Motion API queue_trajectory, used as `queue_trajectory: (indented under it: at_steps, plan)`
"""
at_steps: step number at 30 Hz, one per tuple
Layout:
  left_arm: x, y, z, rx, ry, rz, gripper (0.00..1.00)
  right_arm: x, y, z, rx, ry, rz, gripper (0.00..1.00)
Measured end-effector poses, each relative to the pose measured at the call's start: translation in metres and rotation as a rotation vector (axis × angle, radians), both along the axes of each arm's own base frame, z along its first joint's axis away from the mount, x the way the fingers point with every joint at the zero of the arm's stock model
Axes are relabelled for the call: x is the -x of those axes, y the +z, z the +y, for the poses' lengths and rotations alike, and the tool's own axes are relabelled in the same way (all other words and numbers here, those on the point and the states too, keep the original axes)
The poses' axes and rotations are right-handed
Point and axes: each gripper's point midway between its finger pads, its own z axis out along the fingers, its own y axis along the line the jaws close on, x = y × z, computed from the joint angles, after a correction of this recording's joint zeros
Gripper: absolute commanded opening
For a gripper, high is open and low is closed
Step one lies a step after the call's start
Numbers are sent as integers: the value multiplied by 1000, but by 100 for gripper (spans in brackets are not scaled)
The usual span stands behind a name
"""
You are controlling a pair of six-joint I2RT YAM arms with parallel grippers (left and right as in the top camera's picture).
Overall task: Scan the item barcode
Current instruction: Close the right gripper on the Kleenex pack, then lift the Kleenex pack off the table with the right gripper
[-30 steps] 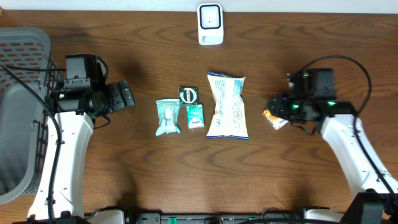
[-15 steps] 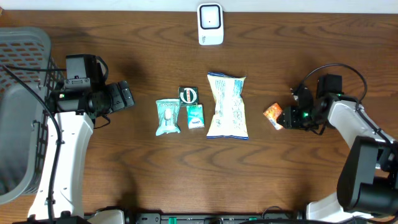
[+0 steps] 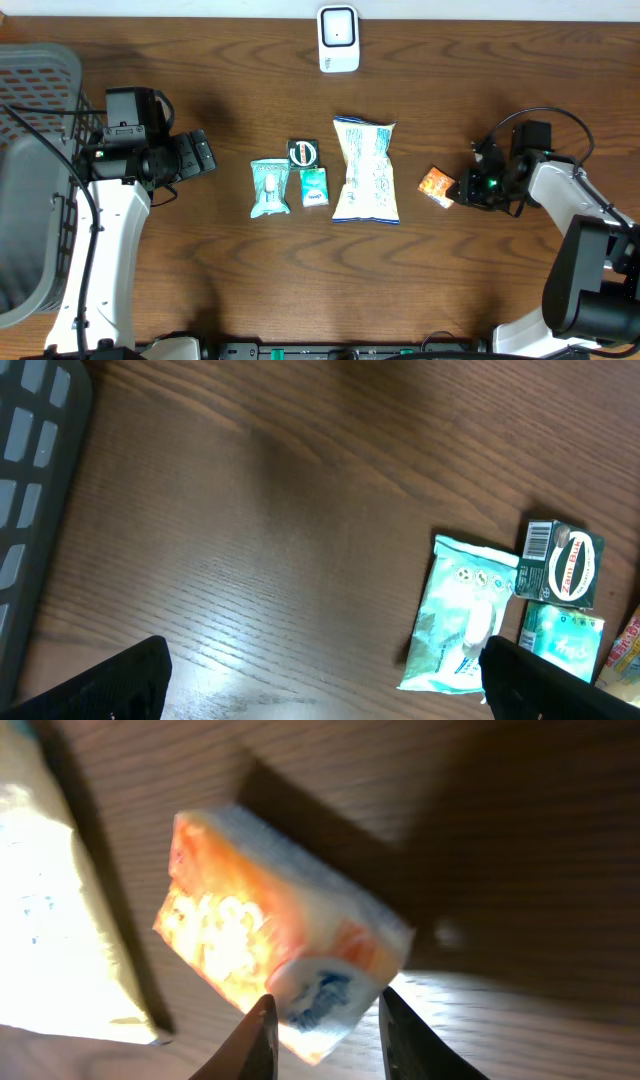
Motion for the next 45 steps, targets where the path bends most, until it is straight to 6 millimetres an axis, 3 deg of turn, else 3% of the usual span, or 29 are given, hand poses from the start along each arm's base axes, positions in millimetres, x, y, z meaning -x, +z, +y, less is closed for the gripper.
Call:
queue_trajectory:
  at_steps: [7, 10, 14, 20, 25, 35, 39, 41, 45]
  plan:
    - [0, 0, 0, 0, 0, 0, 98, 11, 2, 30, -40, 70, 39, 25]
    - [0, 0, 0, 0, 0, 0, 98, 15, 3, 36, -52, 80, 54, 29]
    - [0, 0, 0, -1, 0, 0, 98, 20, 9, 35, -45, 74, 95, 32]
    - [0, 0, 0, 0, 0, 0, 98, -6, 27, 15, 71, 39, 16, 33]
    - [0, 0, 0, 0, 0, 0, 98, -20, 21, 7, 120, 23, -46, 31]
    - [0, 0, 0, 0, 0, 0, 98, -23, 10, 7, 121, 25, -57, 31]
    - [0, 0, 0, 0, 0, 0, 98, -21, -3, 12, 91, 39, -25, 31]
    - [0, 0, 0, 0, 0, 0, 98, -20, -10, 14, 75, 42, -12, 28]
    - [0, 0, 0, -1, 0, 0, 98, -22, -15, 23, 4, 41, 1, 8]
